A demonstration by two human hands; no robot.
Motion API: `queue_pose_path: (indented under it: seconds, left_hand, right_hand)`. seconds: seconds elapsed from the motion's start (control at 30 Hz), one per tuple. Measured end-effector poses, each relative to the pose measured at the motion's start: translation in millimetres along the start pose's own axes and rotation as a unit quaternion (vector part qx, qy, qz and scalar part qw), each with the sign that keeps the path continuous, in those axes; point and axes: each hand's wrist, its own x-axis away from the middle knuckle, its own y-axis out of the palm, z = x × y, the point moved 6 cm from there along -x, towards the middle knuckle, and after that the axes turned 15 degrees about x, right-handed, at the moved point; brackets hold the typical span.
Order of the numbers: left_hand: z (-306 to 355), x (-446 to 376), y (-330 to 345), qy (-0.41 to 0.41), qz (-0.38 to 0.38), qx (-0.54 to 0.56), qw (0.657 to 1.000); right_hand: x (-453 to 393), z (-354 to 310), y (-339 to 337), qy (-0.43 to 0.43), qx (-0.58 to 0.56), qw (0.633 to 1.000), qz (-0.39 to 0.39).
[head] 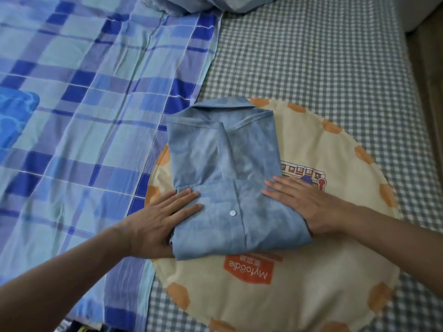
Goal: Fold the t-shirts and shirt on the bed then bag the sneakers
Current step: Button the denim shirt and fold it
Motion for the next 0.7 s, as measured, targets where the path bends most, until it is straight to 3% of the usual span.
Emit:
queue_pose_path:
  seconds: [0.07, 0.1, 0.13, 0.2, 0.27, 0.4, 0.47, 0.57, 0.63, 0.7]
  left_hand:
    - [17, 15, -6, 0.006, 0.043, 0.111, 0.993]
    - [26, 24, -13, -0.013, 0.086, 0.195, 0.977]
    - [32, 32, -20, -0.056, 0.148, 0.294, 0.943]
    - [28, 39, -23, -0.182, 0.269, 0.491, 0.808]
    - [12, 33, -15, -0.269, 0.332, 0.560, 0.710]
    - [-4, -1, -21, -0.391, 0.429, 0.515, 0.630]
    - [-7, -8, -23, -0.462, 0.460, 0.430, 0.624]
    - [-7, -13, -28, -0.489, 0.479, 0.353, 0.638]
    - [4, -15, -46, -0.442, 0.514, 0.200, 0.707]
    - [36, -41, -61, -0.318, 0.467, 0.015, 0.825]
  right_hand:
    - [13, -4, 1, 0.041, -0.172, 0.984, 0.005]
    - [19, -7, -1, 0.085, -0.276, 0.957, -0.006]
    - [24, -9, -4, 0.141, -0.371, 0.918, -0.007]
    - [24, -10, -22, 0.219, -0.477, 0.850, 0.051]
    - [11, -15, -40, 0.270, -0.522, 0.803, 0.096]
    - [-30, -3, -40, 0.438, -0.446, 0.763, 0.166]
    - [-40, 3, -33, 0.499, -0.402, 0.747, 0.177]
    - [-49, 5, -30, 0.546, -0.332, 0.753, 0.155]
    - [-52, 4, -32, 0.557, -0.297, 0.762, 0.147]
    - [-54, 2, -39, 0.554, -0.271, 0.770, 0.163]
